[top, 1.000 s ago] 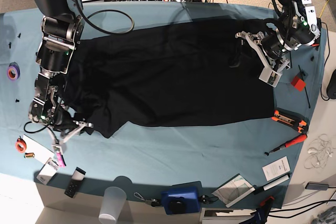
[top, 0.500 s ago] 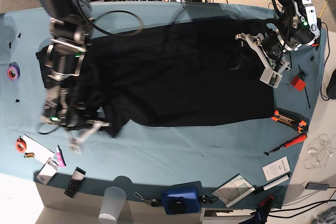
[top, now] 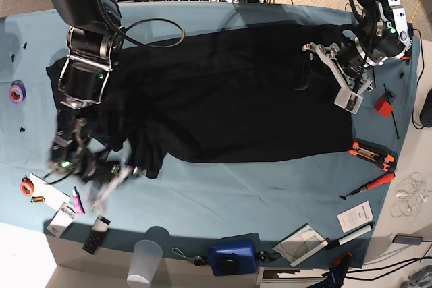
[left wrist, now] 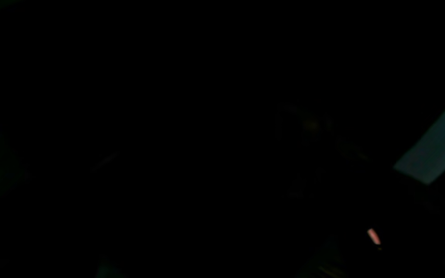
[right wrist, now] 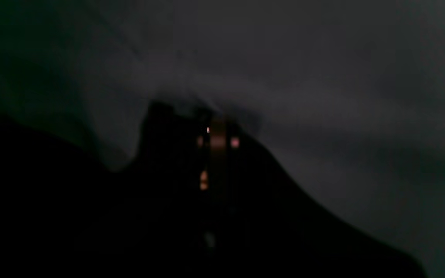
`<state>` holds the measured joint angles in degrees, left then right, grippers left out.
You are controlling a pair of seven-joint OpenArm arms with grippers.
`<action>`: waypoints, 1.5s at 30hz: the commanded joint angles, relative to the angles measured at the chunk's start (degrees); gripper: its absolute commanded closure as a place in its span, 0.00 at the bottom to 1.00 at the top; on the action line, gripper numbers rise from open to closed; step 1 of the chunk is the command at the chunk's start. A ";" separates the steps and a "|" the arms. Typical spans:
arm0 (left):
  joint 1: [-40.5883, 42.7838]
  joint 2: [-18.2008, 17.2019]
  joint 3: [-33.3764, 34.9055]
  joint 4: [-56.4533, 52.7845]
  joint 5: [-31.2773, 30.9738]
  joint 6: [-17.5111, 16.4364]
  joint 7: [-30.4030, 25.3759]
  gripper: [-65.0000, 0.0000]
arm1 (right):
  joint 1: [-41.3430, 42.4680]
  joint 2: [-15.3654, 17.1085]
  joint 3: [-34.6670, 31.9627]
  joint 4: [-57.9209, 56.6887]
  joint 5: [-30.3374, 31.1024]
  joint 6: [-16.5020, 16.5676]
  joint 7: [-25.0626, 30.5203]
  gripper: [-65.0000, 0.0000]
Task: Layout the t-shirt on the table in an organized manner, then fold the t-shirt properly
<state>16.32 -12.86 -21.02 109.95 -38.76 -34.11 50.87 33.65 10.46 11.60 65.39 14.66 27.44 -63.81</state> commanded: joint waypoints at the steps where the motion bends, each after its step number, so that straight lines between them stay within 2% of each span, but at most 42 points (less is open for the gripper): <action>1: -0.44 -0.46 -0.15 0.90 -1.07 -0.04 -1.40 0.32 | 2.23 0.68 0.09 3.13 0.72 0.22 1.92 1.00; 6: -0.44 -0.46 -0.15 0.90 -1.05 -0.02 -1.40 0.32 | 2.23 0.68 0.09 10.16 0.72 0.20 1.88 1.00; 12: -0.46 -0.46 -0.15 0.90 -1.07 -0.02 -1.42 0.32 | 1.90 0.68 0.09 10.32 0.74 0.20 2.27 1.00; 17: -2.43 -0.48 -0.15 0.90 0.33 0.09 -3.43 0.33 | 1.92 1.66 0.09 10.32 -0.37 0.13 5.55 1.00; 20: -6.82 -0.50 -0.11 0.07 7.96 5.51 -5.60 0.39 | 1.90 2.67 0.09 10.32 -4.20 -0.57 7.15 1.00; 22: -10.47 -0.50 -0.11 -1.92 13.73 8.55 -8.00 0.40 | 1.90 3.61 0.09 10.32 -5.27 -1.31 7.04 1.00; 26: -18.05 -0.66 -0.11 -9.97 20.24 11.82 -8.07 0.40 | 1.90 5.46 0.09 10.32 -5.22 -1.36 6.47 1.00; 28: -22.01 -0.66 -0.11 -15.80 22.29 12.74 -5.20 0.40 | 1.90 6.27 0.09 10.32 -5.22 -1.36 6.40 1.00; 31: -28.24 -0.63 -0.11 -24.90 22.40 12.33 4.28 0.40 | 1.90 6.71 0.09 10.32 -5.25 -1.38 6.47 1.00; 33: -31.82 -0.66 -0.11 -30.05 22.12 11.85 8.68 0.40 | 1.90 6.49 0.09 10.32 -5.03 -1.38 6.47 1.00; 34: -33.33 -0.66 -0.13 -32.15 22.10 11.96 9.46 0.40 | 1.90 6.49 0.09 10.32 -5.05 -1.36 6.43 1.00; 38: -36.63 -0.63 -0.11 -36.15 22.12 16.31 11.41 0.40 | 1.90 6.54 0.09 10.32 -5.07 -1.36 6.36 1.00; 41: -36.96 -0.61 -0.11 -36.22 22.08 16.76 14.12 0.40 | 1.90 6.54 0.09 10.32 -5.07 -1.38 6.34 1.00; 43: -36.96 -0.61 -0.11 -36.22 22.10 16.76 16.33 0.49 | 1.90 6.54 0.09 10.32 -5.07 -1.38 6.34 1.00; 45: -36.96 -0.61 -0.11 -36.22 22.08 16.76 17.86 0.67 | 1.90 6.54 0.09 10.32 -5.07 -1.38 6.36 1.00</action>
<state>-19.73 -13.10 -21.08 73.12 -16.05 -17.37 67.53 33.63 16.19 11.57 74.70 9.04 26.17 -58.89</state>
